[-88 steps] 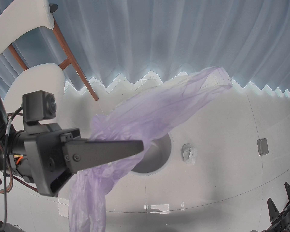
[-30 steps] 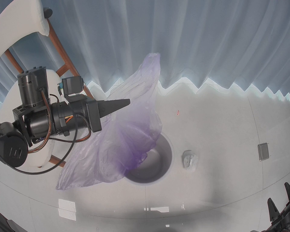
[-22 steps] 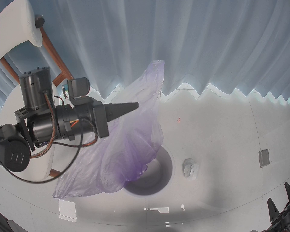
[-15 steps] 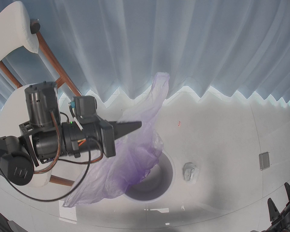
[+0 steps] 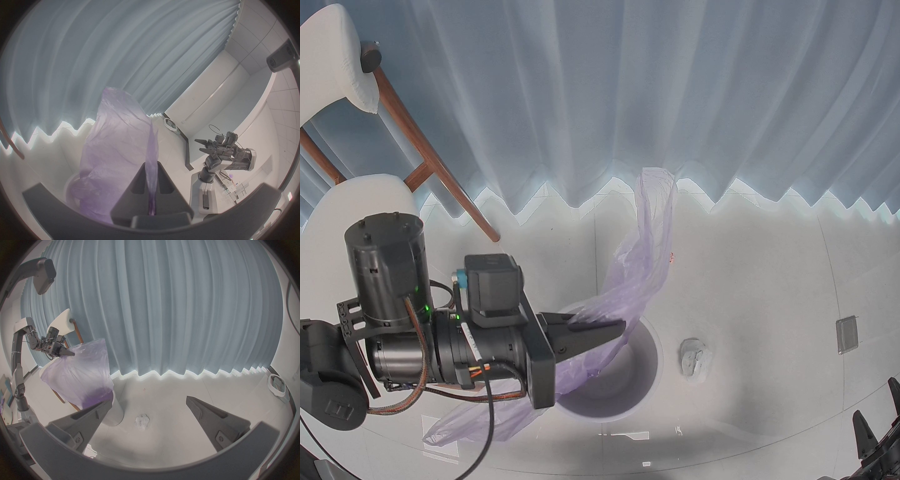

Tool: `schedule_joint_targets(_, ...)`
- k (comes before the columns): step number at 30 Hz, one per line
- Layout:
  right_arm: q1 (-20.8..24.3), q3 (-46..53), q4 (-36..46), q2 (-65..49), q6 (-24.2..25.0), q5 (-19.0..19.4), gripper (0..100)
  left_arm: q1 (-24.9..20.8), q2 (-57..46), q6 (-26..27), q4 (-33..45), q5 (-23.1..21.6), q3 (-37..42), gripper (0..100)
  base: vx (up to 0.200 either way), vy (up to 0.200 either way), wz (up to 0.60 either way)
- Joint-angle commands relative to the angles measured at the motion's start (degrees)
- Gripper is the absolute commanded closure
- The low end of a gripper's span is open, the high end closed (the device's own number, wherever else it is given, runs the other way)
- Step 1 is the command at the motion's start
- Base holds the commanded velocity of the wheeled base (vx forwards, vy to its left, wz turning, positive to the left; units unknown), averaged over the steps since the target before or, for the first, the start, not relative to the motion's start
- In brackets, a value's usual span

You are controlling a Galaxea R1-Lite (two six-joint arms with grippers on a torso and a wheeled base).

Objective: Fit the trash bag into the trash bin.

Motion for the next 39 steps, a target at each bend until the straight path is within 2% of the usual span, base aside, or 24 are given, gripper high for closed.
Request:
schedule_joint_targets(1,0.0,1.0,0.0,-1.0,0.2,0.0,0,-0.3,-0.4,1.3,-3.2,-0.2,6.5,100,0.000,0.000,0.00)
schedule_joint_targets(4,0.0,0.9,-0.2,-1.0,0.0,0.0,0,-0.1,0.1,1.7,-3.9,-0.2,5.8,100,0.000,0.000,0.00)
schedule_joint_targets(6,0.7,-4.7,-1.7,1.0,1.6,1.7,0,0.0,0.0,1.8,-3.9,-0.1,5.8,100,0.000,0.000,0.00)
schedule_joint_targets(9,4.2,-13.1,-6.1,15.6,2.7,4.5,0,0.2,-0.6,1.8,-4.0,-0.2,6.6,100,0.000,0.000,0.00)
schedule_joint_targets(10,6.2,-14.4,-6.4,18.8,3.4,5.0,0,0.5,-0.6,1.8,-4.1,-0.2,6.7,100,0.000,0.000,0.00)
schedule_joint_targets(11,6.2,-14.4,-6.4,18.8,3.4,5.0,0,0.5,-0.6,1.8,-4.1,-0.2,6.7,100,0.000,0.000,0.00)
schedule_joint_targets(12,9.1,-15.4,-6.2,23.9,7.4,5.1,0,0.9,-0.6,1.8,-4.2,-0.2,6.7,100,0.000,0.000,0.00)
schedule_joint_targets(14,10.3,-16.3,-6.7,33.1,14.4,4.9,0,1.1,-0.6,2.4,-4.2,-0.2,6.4,100,0.000,0.000,0.00)
schedule_joint_targets(17,10.4,-18.9,-6.7,40.8,16.0,4.9,0,1.1,-1.6,2.7,-4.1,-0.4,6.7,100,0.000,0.000,0.00)
schedule_joint_targets(29,10.6,-19.3,-9.6,64.5,15.5,5.3,0,2.0,-2.1,2.9,-4.2,-0.5,6.5,100,0.000,0.000,0.00)
schedule_joint_targets(34,10.7,-18.7,-17.8,73.8,15.5,5.3,0,2.0,-2.1,3.2,-4.2,-0.5,6.1,100,0.000,0.000,0.00)
schedule_joint_targets(36,10.8,-17.5,-23.7,79.5,15.3,5.3,0,2.0,-2.0,4.8,-4.1,-0.6,6.3,100,0.000,0.000,0.00)
schedule_joint_targets(37,10.8,-17.5,-23.7,79.5,15.3,5.3,0,2.0,-2.0,4.8,-4.1,-0.6,6.3,100,0.000,0.000,0.00)
schedule_joint_targets(39,10.7,-17.3,-30.5,86.0,15.1,5.3,0,2.0,-1.6,5.2,-4.1,-0.7,6.3,100,0.000,0.000,0.00)
